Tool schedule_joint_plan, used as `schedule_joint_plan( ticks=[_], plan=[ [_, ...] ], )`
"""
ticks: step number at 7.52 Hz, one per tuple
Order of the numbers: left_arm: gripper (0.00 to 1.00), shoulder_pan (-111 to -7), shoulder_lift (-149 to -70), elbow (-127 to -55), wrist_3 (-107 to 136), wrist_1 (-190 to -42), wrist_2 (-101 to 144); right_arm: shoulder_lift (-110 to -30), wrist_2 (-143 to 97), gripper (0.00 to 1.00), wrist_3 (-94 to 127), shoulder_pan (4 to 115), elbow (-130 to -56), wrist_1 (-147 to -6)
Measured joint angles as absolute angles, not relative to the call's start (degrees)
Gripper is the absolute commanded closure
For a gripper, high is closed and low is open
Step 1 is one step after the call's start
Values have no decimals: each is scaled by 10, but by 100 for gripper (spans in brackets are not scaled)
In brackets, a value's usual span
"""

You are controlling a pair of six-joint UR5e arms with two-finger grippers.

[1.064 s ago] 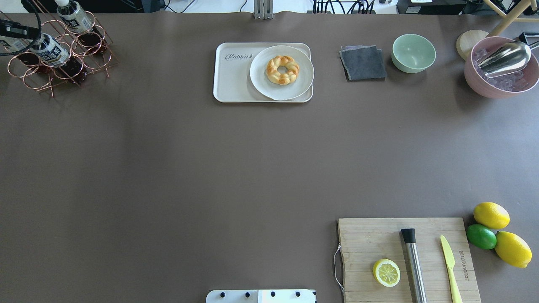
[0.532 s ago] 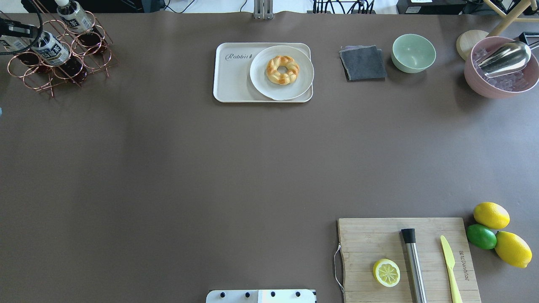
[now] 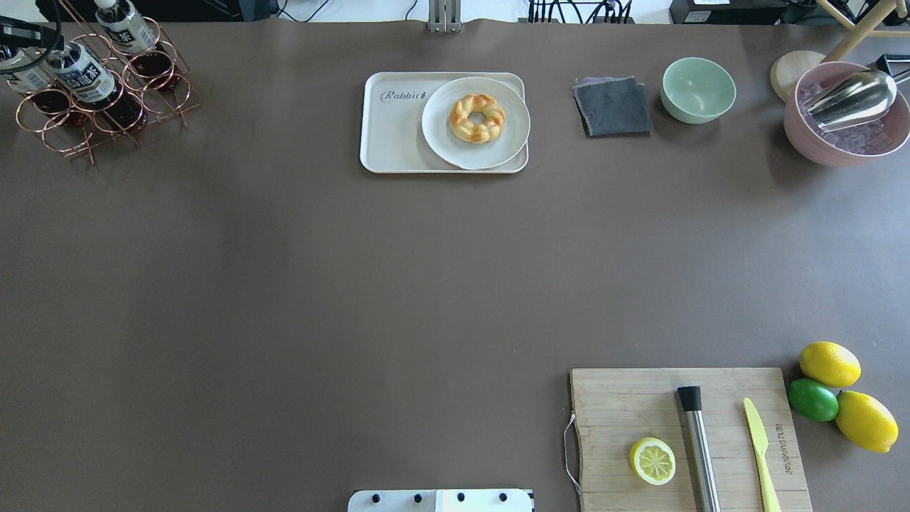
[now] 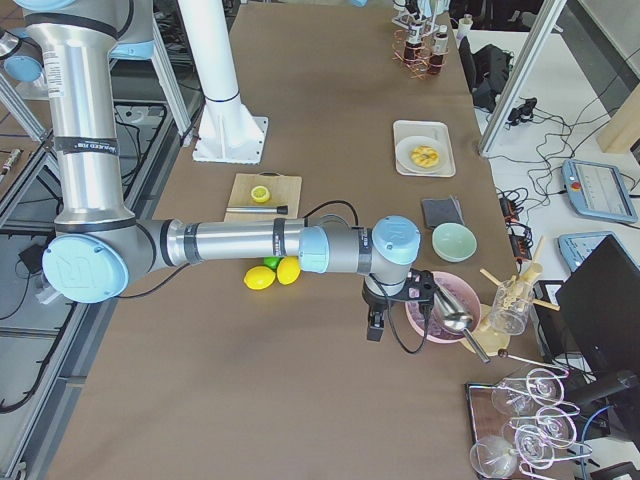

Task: Place tea on tray
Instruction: 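Close the left gripper on the bottle cap and lift it out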

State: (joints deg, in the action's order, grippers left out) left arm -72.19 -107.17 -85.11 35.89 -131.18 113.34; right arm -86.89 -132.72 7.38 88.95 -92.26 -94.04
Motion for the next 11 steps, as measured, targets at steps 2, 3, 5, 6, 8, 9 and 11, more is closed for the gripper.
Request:
schedule_joint_plan(
  ticks=[2,3,5,6,8,9,11],
  plan=[
    [100,-752,-1080,-855,356,-1294,1182,-870,-1328,0,74,889,-923,-940],
    [100,-765,-1085,-858,356,-1281,1200,-871,-1328,0,74,889,-923,-940],
    [100,-789,-1093,-883,349,-1237,1232,-873,-1329,0,74,889,-924,-940],
    [100,-796,-1097,-909,340,-1197,1240,-874,-1329,0,74,889,-924,-940],
    [100,-807,-1111,-972,320,-1097,1244,-876,-1329,0,74,889,-924,-940],
    [100,-808,-1118,-995,318,-1062,1244,-877,-1330,0,74,889,-923,-940],
    [100,-803,-1137,-1018,339,-1027,1234,-879,-1330,0,74,890,-923,-940]
  ],
)
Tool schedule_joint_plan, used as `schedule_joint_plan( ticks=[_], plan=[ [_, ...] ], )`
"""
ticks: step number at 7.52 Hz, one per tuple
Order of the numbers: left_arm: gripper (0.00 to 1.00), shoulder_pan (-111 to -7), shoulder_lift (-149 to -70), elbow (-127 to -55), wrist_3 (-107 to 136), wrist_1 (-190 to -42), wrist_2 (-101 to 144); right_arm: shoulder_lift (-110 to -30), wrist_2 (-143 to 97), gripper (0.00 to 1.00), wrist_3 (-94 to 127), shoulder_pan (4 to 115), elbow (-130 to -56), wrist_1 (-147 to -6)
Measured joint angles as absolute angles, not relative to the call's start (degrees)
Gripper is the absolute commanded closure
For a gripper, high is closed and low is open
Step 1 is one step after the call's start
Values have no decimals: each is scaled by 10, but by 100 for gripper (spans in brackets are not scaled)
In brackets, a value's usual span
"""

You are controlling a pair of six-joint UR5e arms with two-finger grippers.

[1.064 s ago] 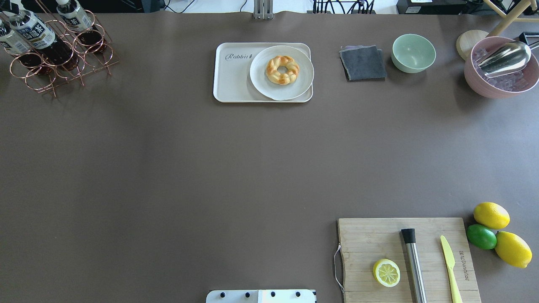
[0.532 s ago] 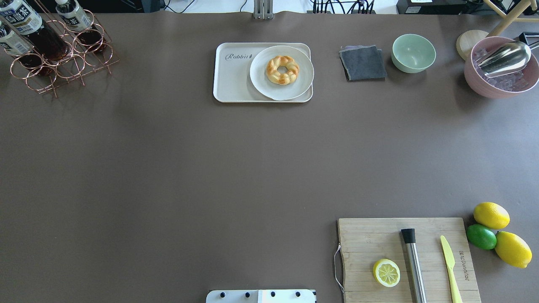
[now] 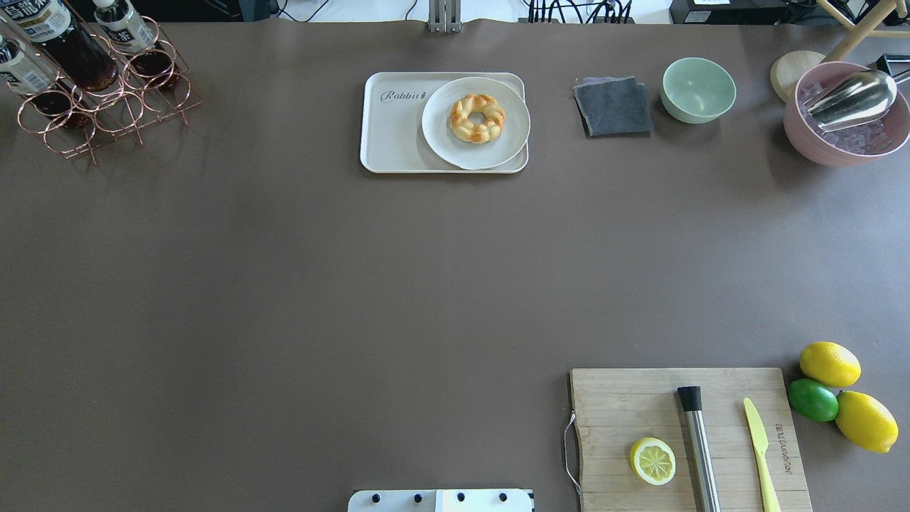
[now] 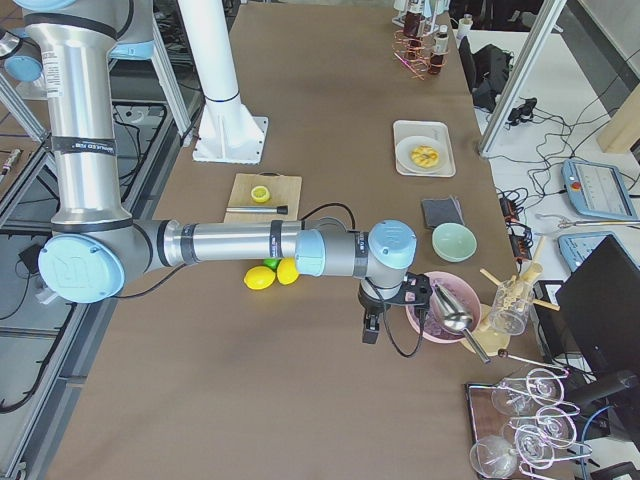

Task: Place tea on tray
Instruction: 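Close the left gripper on the bottle cap and lift it out, then carry the tea bottle with the left gripper toward the tray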

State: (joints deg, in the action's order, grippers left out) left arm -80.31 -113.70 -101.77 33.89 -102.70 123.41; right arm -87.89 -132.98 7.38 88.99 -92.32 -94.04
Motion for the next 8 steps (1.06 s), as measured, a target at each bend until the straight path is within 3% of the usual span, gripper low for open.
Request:
schedule_joint_plan(
  ticks=[3,8],
  plan=[
    [100,-713,-1187,-1036,464,-1002,1150,-880,-1329,0,74,890,-923,-940],
    [100,-509,-1327,-1083,650,-823,961,-869,-1330,0,73,889,-930,-931]
  ],
)
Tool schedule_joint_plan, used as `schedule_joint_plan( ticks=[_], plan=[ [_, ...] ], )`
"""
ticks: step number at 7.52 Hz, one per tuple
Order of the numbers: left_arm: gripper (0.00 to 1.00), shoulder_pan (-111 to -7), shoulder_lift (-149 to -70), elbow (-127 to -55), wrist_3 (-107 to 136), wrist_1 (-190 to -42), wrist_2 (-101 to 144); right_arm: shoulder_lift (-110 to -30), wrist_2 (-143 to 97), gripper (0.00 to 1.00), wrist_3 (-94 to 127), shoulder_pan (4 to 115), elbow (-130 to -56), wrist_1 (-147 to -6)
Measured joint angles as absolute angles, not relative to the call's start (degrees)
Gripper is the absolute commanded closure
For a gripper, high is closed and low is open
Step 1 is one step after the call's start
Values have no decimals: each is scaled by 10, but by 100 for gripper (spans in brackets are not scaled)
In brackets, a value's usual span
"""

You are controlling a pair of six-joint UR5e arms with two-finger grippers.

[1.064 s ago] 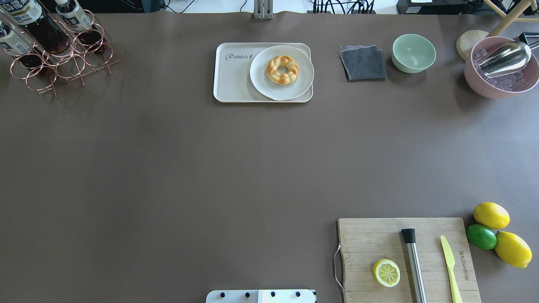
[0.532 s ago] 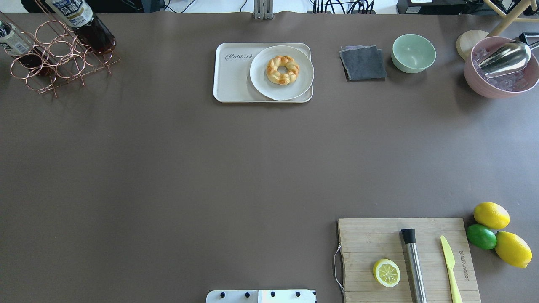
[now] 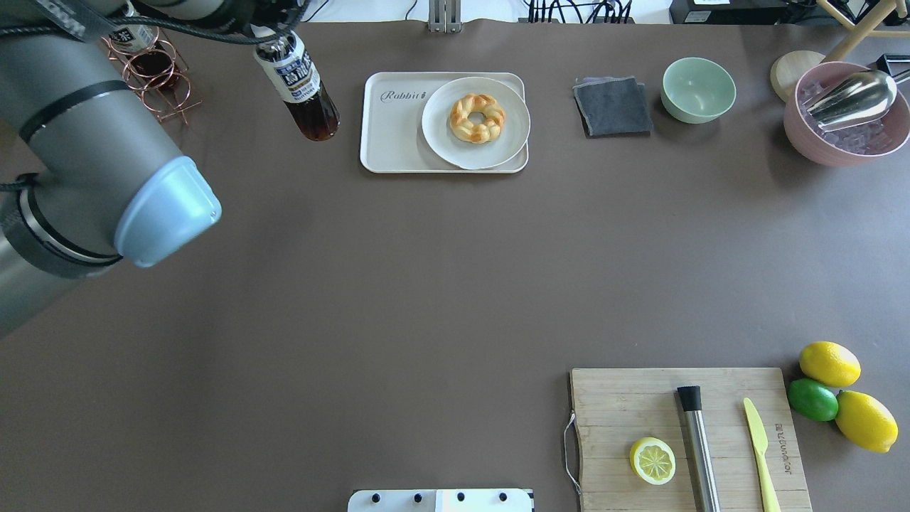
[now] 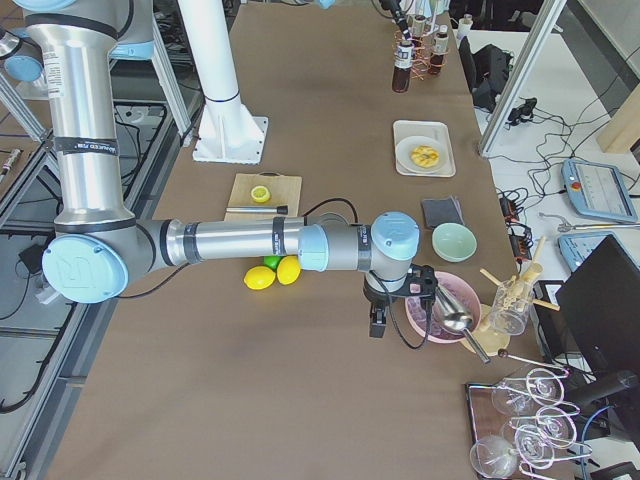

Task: Place tea on tray
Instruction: 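Carry the tea bottle with the left gripper toward the tray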

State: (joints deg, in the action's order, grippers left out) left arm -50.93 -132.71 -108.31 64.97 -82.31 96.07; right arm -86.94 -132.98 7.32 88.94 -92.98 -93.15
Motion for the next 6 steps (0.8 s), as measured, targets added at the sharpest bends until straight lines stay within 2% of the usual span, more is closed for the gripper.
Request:
schedule_joint_plan(
  ticks=[3,6],
  plan=[
    [100,-356,-1390,-1105,764,-733,830,-878,-1329,0,73,889,-924,-896],
    [100,-282,-1421,-1095,789,-690,767,-880,-1330,0,74,889,-922,-893]
  ],
)
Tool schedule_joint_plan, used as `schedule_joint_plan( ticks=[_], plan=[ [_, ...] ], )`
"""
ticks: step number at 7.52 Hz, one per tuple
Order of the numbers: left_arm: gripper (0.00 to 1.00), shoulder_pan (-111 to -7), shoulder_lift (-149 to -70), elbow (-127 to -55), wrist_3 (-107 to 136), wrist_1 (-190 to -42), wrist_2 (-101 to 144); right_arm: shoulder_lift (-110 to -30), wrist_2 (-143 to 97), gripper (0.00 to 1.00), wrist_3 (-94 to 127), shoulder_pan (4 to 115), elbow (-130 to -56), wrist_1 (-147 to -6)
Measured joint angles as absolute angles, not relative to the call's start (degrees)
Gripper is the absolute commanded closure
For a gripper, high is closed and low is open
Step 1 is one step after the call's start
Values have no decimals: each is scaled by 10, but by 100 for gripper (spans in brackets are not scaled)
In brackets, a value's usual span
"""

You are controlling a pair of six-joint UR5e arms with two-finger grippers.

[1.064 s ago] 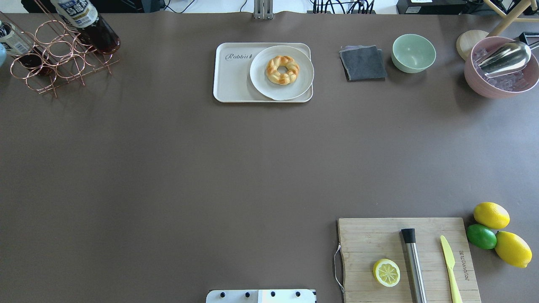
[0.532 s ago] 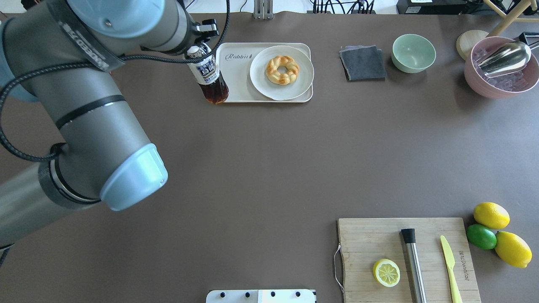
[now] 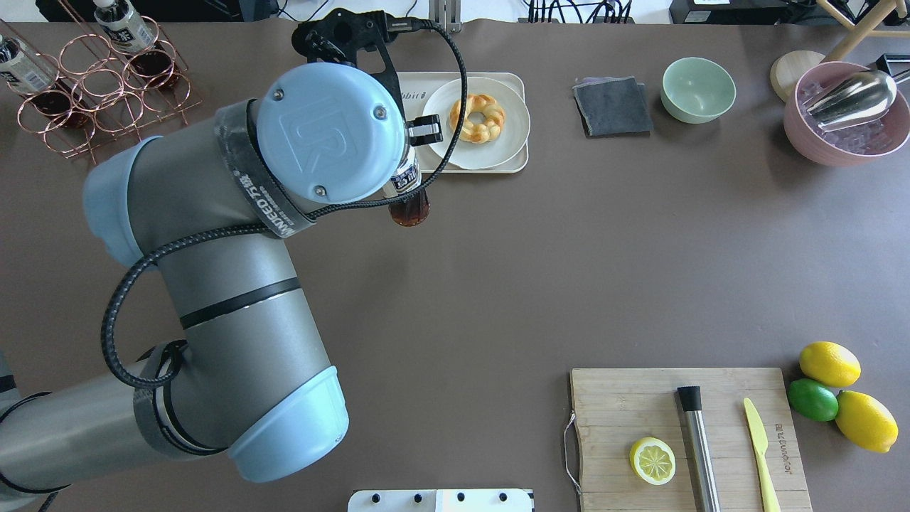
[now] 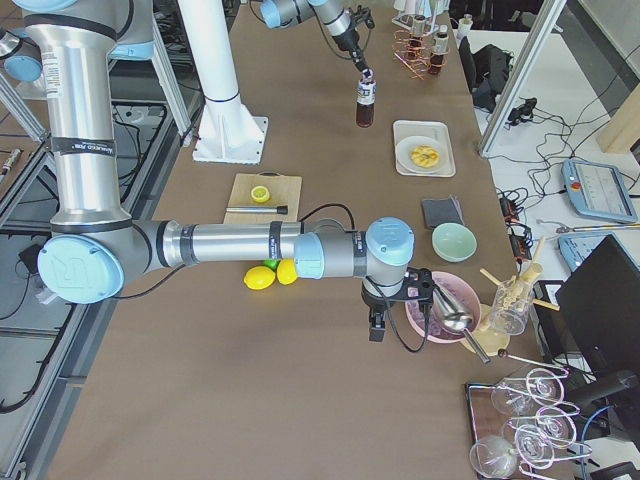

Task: Place tea on tray
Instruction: 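Carry the tea bottle with the left gripper toward the tray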

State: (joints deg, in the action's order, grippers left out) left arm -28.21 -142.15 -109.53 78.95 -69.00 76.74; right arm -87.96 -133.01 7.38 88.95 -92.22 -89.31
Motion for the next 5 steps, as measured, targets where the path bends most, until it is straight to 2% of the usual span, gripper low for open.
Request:
schedule_joint_plan(
  ticks=[2,5],
  plan=[
    [100,-251,-1453,-1073,791,-662,741,-882,-1332,0,74,889,-922,-893],
    [100,-211,-1456,-1056,815,-660,708,-886,-1332,0,74,889,-922,-893]
  ],
)
